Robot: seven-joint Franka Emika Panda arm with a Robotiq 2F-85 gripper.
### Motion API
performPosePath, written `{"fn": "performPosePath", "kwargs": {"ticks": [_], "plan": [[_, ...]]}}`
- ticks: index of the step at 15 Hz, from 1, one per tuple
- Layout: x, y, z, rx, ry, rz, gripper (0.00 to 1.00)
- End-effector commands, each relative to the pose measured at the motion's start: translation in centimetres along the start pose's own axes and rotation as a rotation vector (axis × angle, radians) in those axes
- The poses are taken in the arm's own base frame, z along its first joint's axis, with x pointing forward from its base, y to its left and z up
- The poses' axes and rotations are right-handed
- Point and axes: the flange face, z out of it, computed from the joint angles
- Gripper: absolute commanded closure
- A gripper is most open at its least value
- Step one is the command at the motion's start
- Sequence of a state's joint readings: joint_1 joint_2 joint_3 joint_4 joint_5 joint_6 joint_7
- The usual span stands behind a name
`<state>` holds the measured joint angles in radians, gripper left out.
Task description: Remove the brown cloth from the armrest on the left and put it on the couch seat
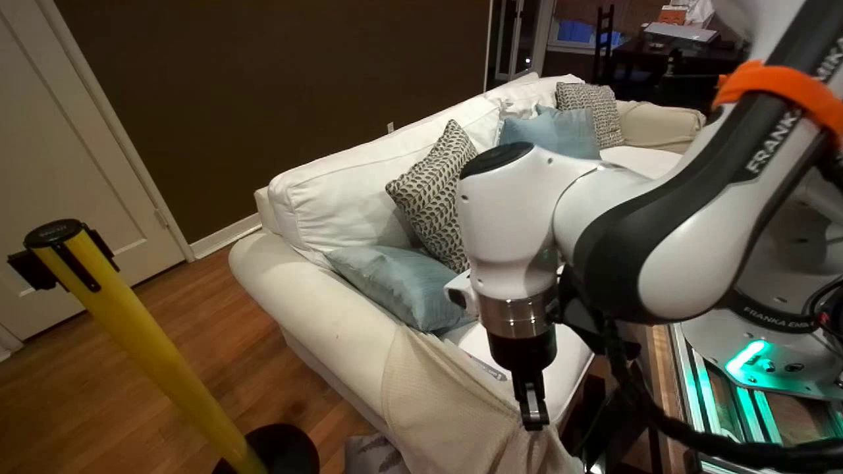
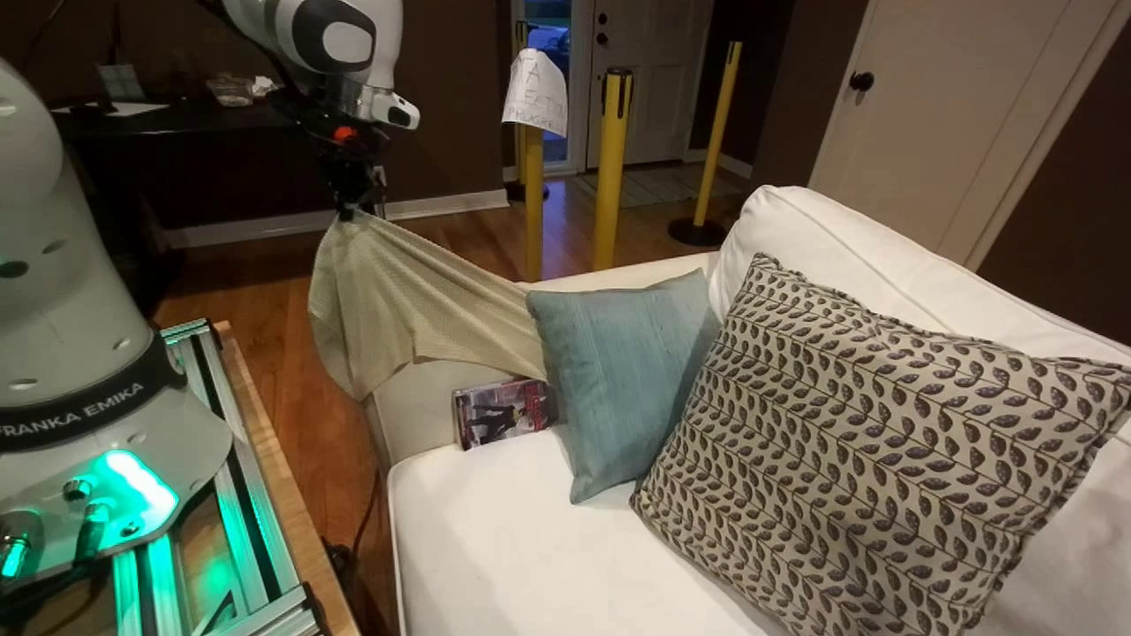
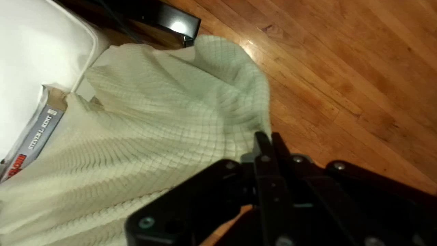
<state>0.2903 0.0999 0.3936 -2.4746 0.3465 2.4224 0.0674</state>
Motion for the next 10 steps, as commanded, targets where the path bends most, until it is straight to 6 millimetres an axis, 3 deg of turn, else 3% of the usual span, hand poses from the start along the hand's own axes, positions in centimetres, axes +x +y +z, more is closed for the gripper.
{"fn": "performPosePath", "kwargs": {"ticks": [1, 9, 10], "plan": [[-5.0, 0.4, -3.7, -0.061, 0.145, 0.115, 0.99], [-11.3, 4.8, -11.5, -0.204, 0.361, 0.431, 0.99], [-10.5, 4.7, -13.7, -0.218, 0.384, 0.476, 0.99]]}}
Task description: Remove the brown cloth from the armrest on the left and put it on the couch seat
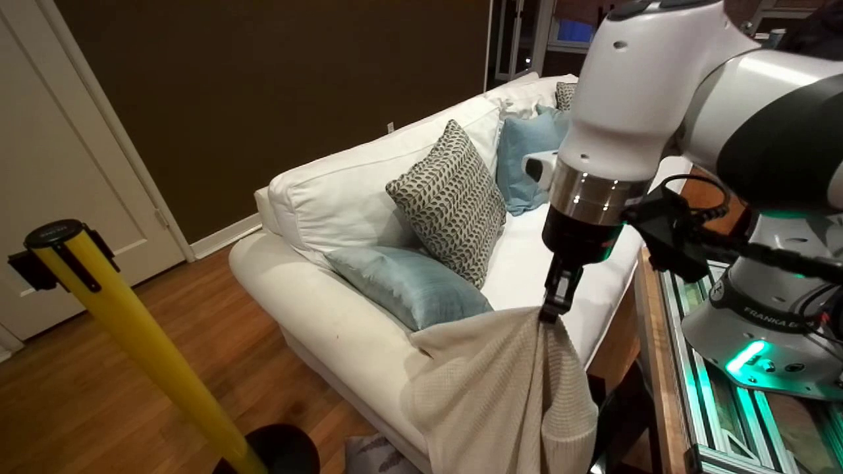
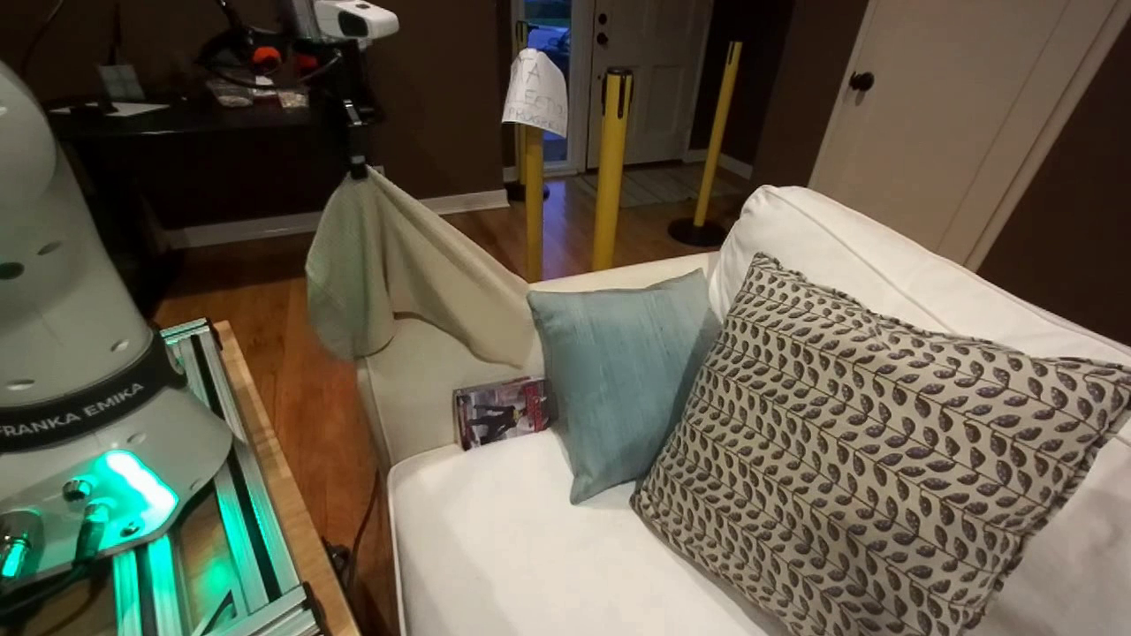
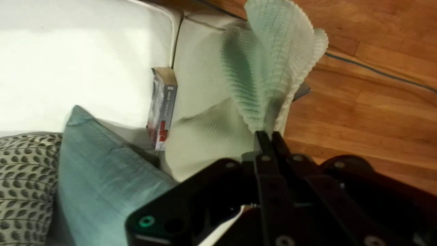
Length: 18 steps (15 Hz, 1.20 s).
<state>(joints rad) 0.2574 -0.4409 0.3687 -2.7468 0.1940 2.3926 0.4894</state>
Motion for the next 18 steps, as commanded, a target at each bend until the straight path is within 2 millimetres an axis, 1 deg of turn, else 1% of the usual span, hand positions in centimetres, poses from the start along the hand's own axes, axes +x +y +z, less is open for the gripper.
{"fn": "performPosePath", "kwargs": {"ticks": [1, 2, 3, 8, 9, 10, 11, 14, 16, 18], "plan": [[0.0, 0.7, -1.3, -0.017, 0.025, 0.037, 0.99], [0.1, 1.0, -2.2, -0.018, 0.044, 0.048, 0.96], [0.0, 1.0, -2.4, -0.016, 0.05, 0.043, 0.96], [0.0, 0.8, -1.5, -0.024, 0.025, 0.039, 0.96], [0.0, 0.8, -1.4, -0.024, 0.023, 0.039, 0.99], [0.1, 1.1, -1.5, -0.04, 0.02, 0.042, 0.99], [0.4, 1.8, -2.0, -0.033, 0.032, 0.058, 0.99], [2.1, 5.2, -5.0, -0.015, 0.097, 0.184, 0.99], [3.0, 8.4, -7.7, 0.008, 0.144, 0.294, 0.99], [2.7, 12.0, -8.9, 0.024, 0.188, 0.39, 0.99]]}}
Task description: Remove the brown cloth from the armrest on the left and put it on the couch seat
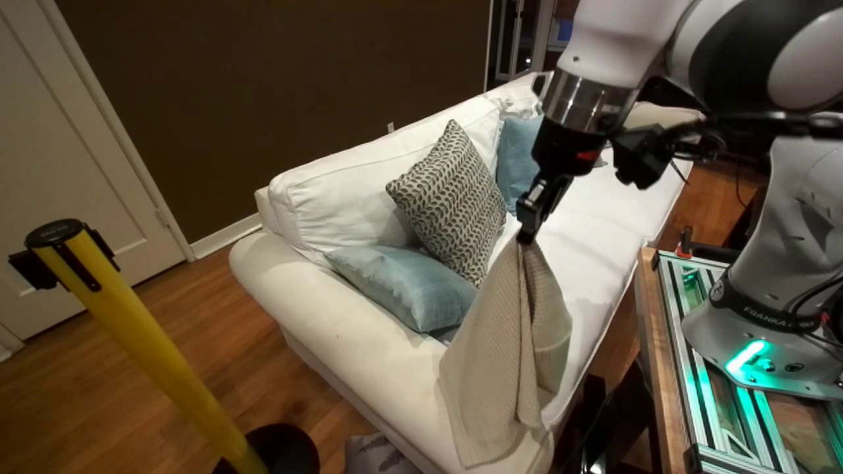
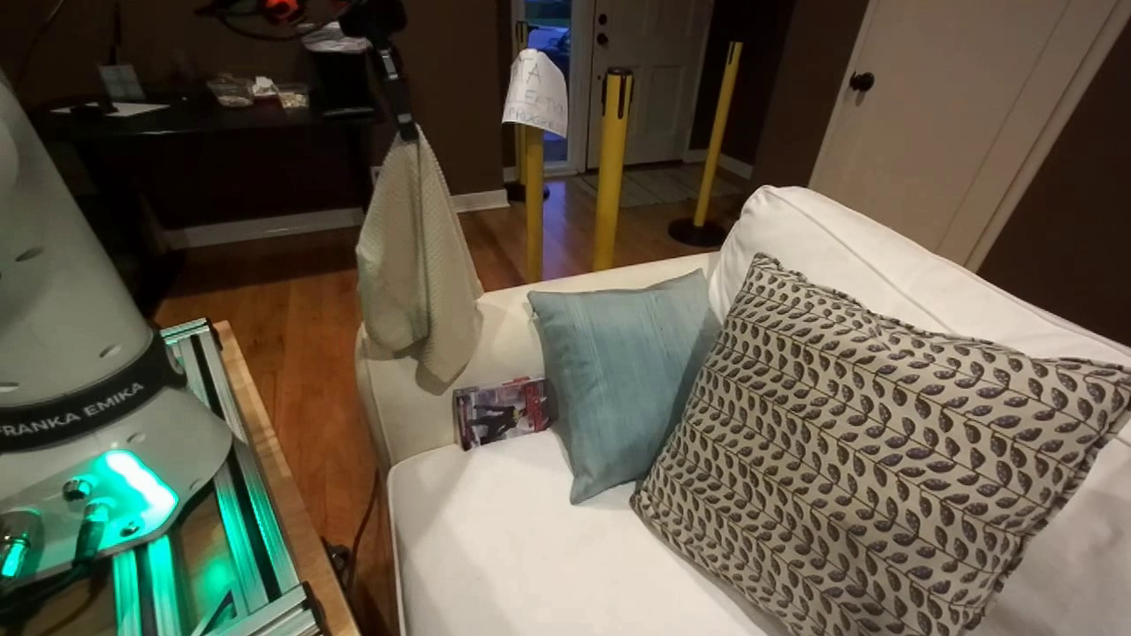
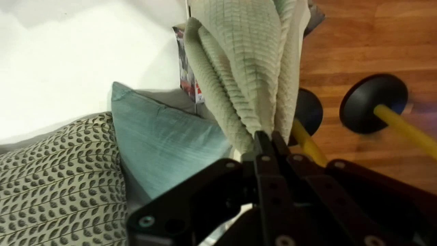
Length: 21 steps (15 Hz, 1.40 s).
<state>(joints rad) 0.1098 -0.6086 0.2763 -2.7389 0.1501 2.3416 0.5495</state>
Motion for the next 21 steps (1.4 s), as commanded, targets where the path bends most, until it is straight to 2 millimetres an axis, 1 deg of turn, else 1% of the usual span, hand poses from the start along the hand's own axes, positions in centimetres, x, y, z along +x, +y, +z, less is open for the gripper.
{"fn": "performPosePath", "kwargs": {"ticks": [1, 2, 3, 4, 5, 6, 8, 11, 15, 17, 19, 20, 21], "plan": [[1.6, 5.4, -4.2, 0.002, 0.07, 0.175, 0.99], [2.5, 6.7, -5.1, 0.002, 0.082, 0.214, 0.99], [2.3, 8.4, -5.6, 0.004, 0.08, 0.258, 0.99], [2.1, 9.9, -5.7, 0.007, 0.076, 0.294, 0.99], [2.7, 11.1, -6.7, 0.006, 0.058, 0.333, 0.99], [2.9, 12.3, -7.1, 0.001, 0.047, 0.366, 0.99], [3.1, 15.2, -7.6, -0.023, 0.076, 0.446, 0.99], [4.4, 19.5, -8.4, -0.04, 0.12, 0.564, 0.99], [5.5, 25.0, -7.3, -0.082, 0.116, 0.547, 0.99], [5.8, 27.6, -5.8, -0.102, 0.089, 0.501, 0.99], [6.3, 29.5, -4.0, -0.066, 0.067, 0.451, 0.99], [5.5, 28.0, -5.9, -0.075, 0.089, 0.494, 0.99], [5.6, 28.6, -5.3, -0.069, 0.078, 0.494, 0.96]]}}
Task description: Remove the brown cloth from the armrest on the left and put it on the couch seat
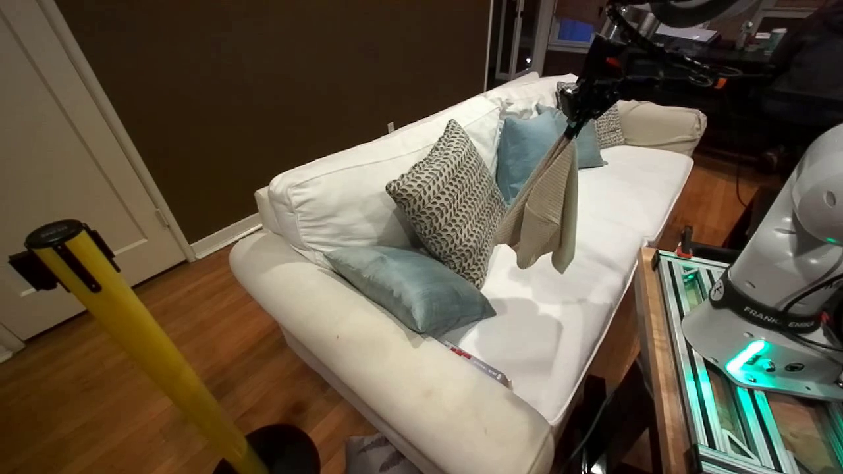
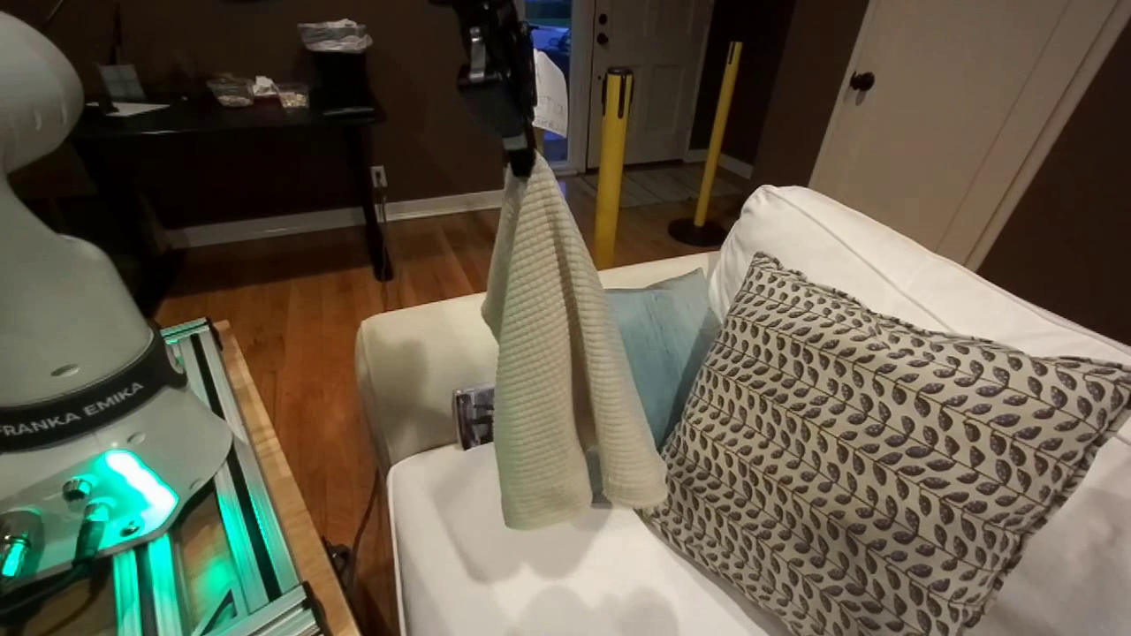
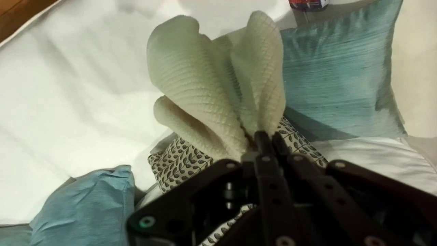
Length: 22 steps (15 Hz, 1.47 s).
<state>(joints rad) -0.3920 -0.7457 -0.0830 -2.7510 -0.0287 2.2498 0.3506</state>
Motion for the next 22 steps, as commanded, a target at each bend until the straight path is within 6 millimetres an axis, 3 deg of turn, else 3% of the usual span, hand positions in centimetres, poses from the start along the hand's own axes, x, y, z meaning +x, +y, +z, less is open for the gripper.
{"fn": "performPosePath", "kwargs": {"ticks": [1, 7, 16, 22], "plan": [[0.1, 0.0, 0.1, -0.002, -0.005, 0.0, 0.96], [0.4, -0.4, -0.2, -0.012, 0.011, -0.011, 0.99], [8.9, 3.0, 5.2, -0.061, -0.037, -0.035, 0.99], [12.4, 3.2, 9.4, -0.097, -0.102, -0.067, 0.99]]}}
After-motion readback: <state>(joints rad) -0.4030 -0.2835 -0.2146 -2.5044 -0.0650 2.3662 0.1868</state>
